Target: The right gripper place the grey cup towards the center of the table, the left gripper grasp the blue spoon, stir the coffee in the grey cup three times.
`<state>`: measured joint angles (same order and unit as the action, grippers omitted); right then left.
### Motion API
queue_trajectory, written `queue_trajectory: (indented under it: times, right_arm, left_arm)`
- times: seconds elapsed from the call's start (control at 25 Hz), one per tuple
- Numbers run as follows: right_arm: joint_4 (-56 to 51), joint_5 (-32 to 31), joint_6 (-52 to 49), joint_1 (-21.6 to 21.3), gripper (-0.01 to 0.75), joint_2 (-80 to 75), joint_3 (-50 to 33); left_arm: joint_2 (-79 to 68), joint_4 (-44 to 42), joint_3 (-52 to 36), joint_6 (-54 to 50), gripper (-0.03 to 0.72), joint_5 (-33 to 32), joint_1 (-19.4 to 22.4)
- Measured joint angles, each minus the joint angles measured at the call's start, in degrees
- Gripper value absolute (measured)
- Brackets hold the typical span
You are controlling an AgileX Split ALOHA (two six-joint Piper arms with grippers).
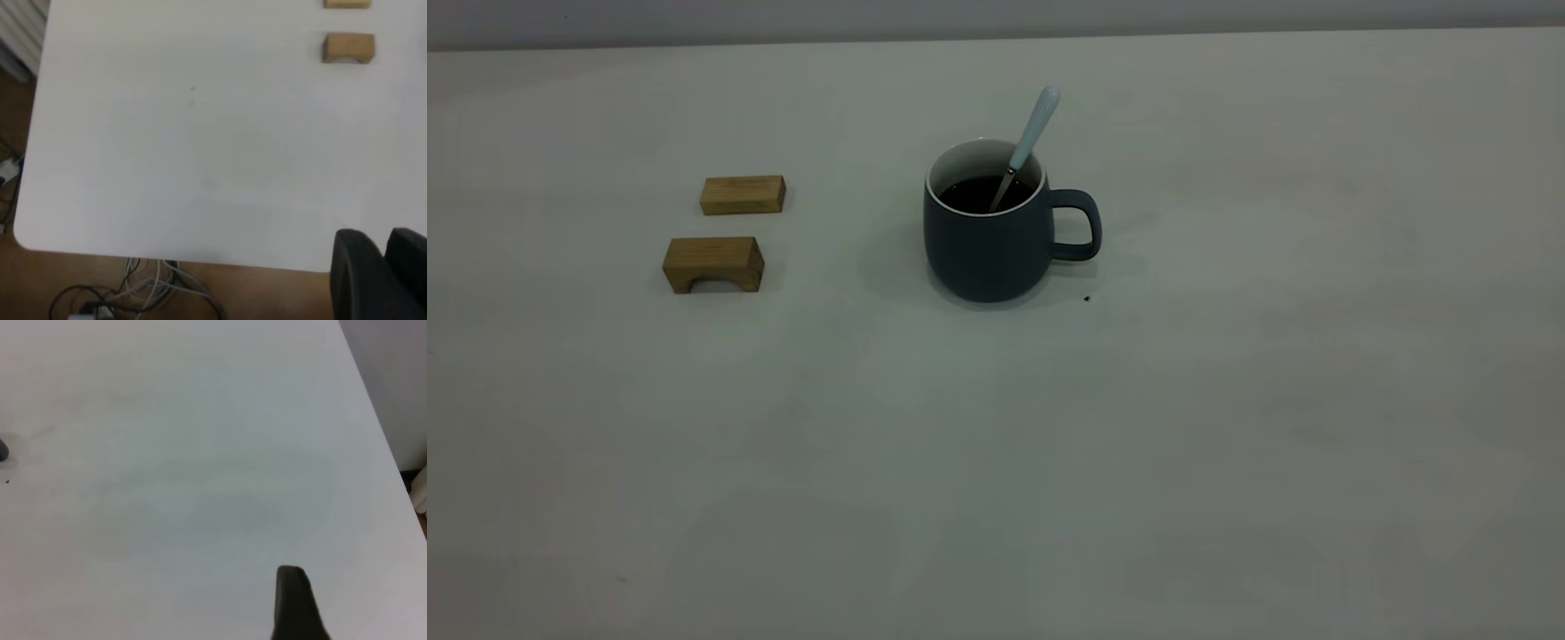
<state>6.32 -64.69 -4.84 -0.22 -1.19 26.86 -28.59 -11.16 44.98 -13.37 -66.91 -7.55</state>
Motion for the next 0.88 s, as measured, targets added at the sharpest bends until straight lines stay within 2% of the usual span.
queue_trajectory:
  times: [0.16, 0.24, 0.56, 0.88]
  right_arm:
    - [0.0, 0.0, 0.0, 0.0, 0.511, 0.0, 0.0]
    - [0.0, 0.0, 0.0, 0.0, 0.511, 0.0, 0.0]
    - [0.0, 0.0, 0.0, 0.0, 0.511, 0.0, 0.0]
    - [0.0, 0.0, 0.0, 0.0, 0.511, 0.0, 0.0]
  left_arm:
    - [5.3, 0.4, -3.8, 0.0, 0.152, 0.0, 7.5]
    - [8.9, 0.4, -6.1, 0.0, 0.156, 0.1, 9.4]
    - [22.1, 0.8, -15.3, 0.2, 0.177, 3.2, 9.8]
    - [28.5, 2.5, -16.6, 3.4, 0.196, 1.6, 9.8]
